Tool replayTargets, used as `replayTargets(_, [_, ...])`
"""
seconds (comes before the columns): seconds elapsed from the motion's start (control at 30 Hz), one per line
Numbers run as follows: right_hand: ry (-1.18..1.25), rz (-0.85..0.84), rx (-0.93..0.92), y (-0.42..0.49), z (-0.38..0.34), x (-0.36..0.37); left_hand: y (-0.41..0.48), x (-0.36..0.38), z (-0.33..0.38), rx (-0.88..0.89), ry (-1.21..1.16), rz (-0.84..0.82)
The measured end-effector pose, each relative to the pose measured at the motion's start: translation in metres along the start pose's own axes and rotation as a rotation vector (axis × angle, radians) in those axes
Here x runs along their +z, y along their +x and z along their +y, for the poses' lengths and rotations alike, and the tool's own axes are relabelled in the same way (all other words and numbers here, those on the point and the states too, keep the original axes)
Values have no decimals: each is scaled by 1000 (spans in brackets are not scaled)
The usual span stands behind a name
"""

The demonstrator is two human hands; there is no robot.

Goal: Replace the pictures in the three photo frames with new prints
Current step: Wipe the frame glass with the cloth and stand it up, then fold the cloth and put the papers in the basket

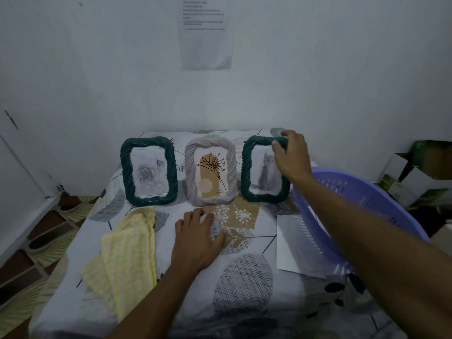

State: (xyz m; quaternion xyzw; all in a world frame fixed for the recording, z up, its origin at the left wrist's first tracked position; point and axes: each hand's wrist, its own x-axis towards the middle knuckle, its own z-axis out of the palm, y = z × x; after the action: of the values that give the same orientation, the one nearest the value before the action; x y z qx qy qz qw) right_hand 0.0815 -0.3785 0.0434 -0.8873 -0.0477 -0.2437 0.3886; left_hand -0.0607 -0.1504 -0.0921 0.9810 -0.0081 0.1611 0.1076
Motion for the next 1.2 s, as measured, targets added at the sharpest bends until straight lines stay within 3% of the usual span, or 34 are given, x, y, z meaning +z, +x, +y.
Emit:
replayTargets(0.17, [8, -215, -123, -97, -16, 24, -5, -14, 0, 45, 64, -82])
replayTargets(0.27, [-107, -372, -192, -149, -13, 35, -3, -33, -7, 108, 45, -234])
replayTargets(0.33, [-167, -424, -237, -174, -9, 38, -12, -39, -14, 168, 92, -243])
replayTargets(0.53, [-364, -433, -356, -224, -7, 50, -68, -27, -29, 119, 14, -171])
replayTargets(0.7, [-357, -435, -334, -222, -4, 50, -69, -41, -26, 138, 150, -92])
replayTargets(0.83, [-359, -431, -340, -222, -3, 51, -72, -57, -56, -109, 226, -7])
replayTargets(0.93, [-352, -418, -338, -222, -4, 51, -78, -62, -80, -265, 133, -46])
replayTargets(1.1, [-330, -446, -308, -222, -5, 48, -80, -68, -78, -240, -40, -13])
replayTargets(1.2, [-251, -450, -300, -220, -8, 45, -80, -70, -77, -259, -147, 92])
